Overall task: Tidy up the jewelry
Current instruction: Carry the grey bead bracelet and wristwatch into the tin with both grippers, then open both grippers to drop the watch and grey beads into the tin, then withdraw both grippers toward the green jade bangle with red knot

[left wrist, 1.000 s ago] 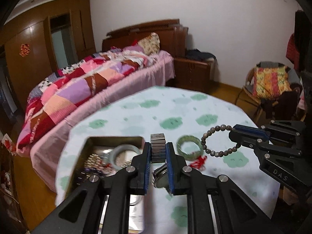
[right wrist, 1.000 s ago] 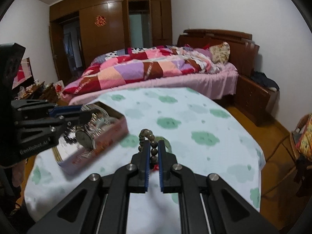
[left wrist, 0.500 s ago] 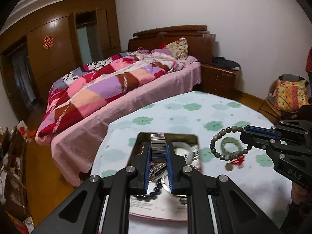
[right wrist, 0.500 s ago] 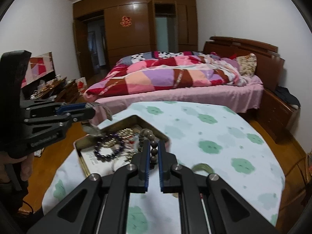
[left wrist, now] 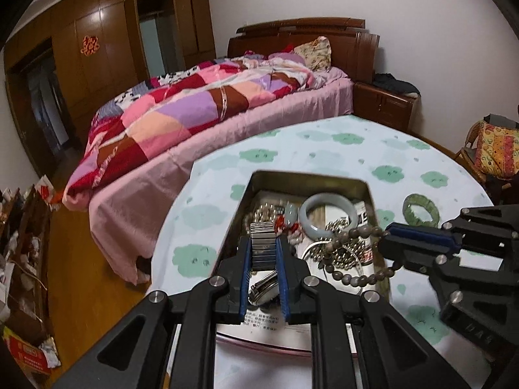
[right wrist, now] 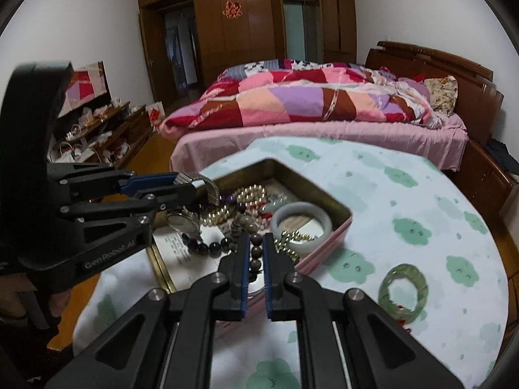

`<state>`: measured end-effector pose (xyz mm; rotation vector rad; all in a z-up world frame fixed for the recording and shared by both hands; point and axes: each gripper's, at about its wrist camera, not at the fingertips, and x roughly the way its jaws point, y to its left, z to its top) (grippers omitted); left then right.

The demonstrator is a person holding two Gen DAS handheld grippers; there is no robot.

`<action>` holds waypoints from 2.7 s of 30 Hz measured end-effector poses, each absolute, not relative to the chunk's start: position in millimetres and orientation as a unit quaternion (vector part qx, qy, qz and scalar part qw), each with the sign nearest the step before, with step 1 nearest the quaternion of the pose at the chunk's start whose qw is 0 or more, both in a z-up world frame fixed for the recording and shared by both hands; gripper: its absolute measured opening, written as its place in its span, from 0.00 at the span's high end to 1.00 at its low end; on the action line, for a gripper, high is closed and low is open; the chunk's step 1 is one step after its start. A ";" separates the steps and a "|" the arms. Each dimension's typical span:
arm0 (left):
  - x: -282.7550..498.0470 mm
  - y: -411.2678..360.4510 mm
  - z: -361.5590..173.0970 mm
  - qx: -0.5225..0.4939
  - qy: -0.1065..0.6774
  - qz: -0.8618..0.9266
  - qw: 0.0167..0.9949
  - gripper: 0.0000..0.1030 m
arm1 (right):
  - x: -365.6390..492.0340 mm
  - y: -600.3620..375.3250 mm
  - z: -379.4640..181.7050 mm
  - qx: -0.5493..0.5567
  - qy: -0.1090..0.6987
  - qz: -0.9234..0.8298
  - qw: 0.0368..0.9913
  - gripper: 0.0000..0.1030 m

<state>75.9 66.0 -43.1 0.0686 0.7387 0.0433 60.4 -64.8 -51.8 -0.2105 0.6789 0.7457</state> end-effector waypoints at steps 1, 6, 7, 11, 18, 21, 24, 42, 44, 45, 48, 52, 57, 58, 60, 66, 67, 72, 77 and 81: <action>76.0 66.1 -45.3 0.032 0.363 0.021 0.931 0.86 | 60.9 -63.4 -54.0 -0.102 0.327 0.355 0.870 0.91; 76.9 68.3 -53.6 0.027 0.370 0.023 0.928 0.86 | 61.4 -58.3 -63.0 -0.110 0.333 0.350 0.869 0.91; 76.7 68.8 -54.0 0.026 0.370 0.023 0.928 0.86 | 60.7 -57.8 -63.8 -0.111 0.334 0.349 0.868 0.91; 76.4 68.4 -55.8 0.023 0.372 0.020 0.928 0.86 | 59.8 -56.8 -66.5 -0.114 0.338 0.348 0.867 0.91; 78.4 70.1 -60.5 0.016 0.380 0.019 0.925 0.85 | 60.0 -53.4 -68.8 -0.117 0.344 0.350 0.863 0.90; 78.2 68.0 -59.8 0.020 0.378 0.021 0.925 0.85 | 59.7 -51.4 -70.3 -0.117 0.347 0.356 0.860 0.90; 77.7 67.0 -57.9 0.019 0.377 0.018 0.926 0.85 | 58.7 -50.8 -71.4 -0.118 0.350 0.355 0.859 0.90; 71.0 71.5 -43.1 0.013 0.348 0.049 0.936 0.35 | 55.0 -54.5 -68.2 -0.112 0.342 0.351 0.864 0.55; 72.6 69.6 -45.2 0.015 0.351 0.050 0.935 0.35 | 55.3 -56.1 -68.4 -0.111 0.342 0.351 0.865 0.55; 72.9 68.3 -45.7 0.015 0.353 0.051 0.934 0.35 | 55.5 -57.0 -68.1 -0.110 0.342 0.350 0.865 0.55; 74.2 63.8 -46.4 0.015 0.354 0.051 0.934 0.35 | 55.8 -60.8 -66.0 -0.106 0.340 0.348 0.867 0.55; 75.1 52.5 -43.3 0.022 0.350 0.042 0.936 0.35 | 55.3 -73.1 -60.5 -0.102 0.331 0.339 0.875 0.53; 81.9 34.3 -43.7 0.031 0.350 0.026 0.936 0.35 | 62.5 -93.8 -60.1 -0.090 0.330 0.318 0.884 0.50; 84.6 30.6 -44.5 0.035 0.351 0.025 0.935 0.35 | 65.6 -99.1 -61.4 -0.087 0.333 0.311 0.886 0.50; 91.1 23.3 -47.8 0.040 0.355 0.023 0.934 0.35 | 69.3 -106.8 -62.3 -0.083 0.336 0.303 0.888 0.50; 106.6 8.6 -53.1 0.041 0.366 0.017 0.929 0.35 | 85.9 -143.8 -69.5 -0.069 0.348 0.255 0.900 0.43; 107.9 6.9 -53.8 0.042 0.368 0.016 0.929 0.35 | 91.0 -151.2 -71.7 -0.067 0.353 0.242 0.901 0.42; 114.7 -5.3 -57.2 0.050 0.373 0.006 0.926 0.35 | 114.4 -173.5 -80.8 -0.060 0.382 0.206 0.899 0.39; 118.0 -12.3 -59.6 0.060 0.377 0.002 0.924 0.35 | 125.4 -174.6 -84.6 -0.061 0.399 0.208 0.891 0.36; 121.0 -14.3 -61.3 0.062 0.379 0.002 0.923 0.35 | 130.3 -168.3 -90.9 -0.071 0.412 0.212 0.883 0.35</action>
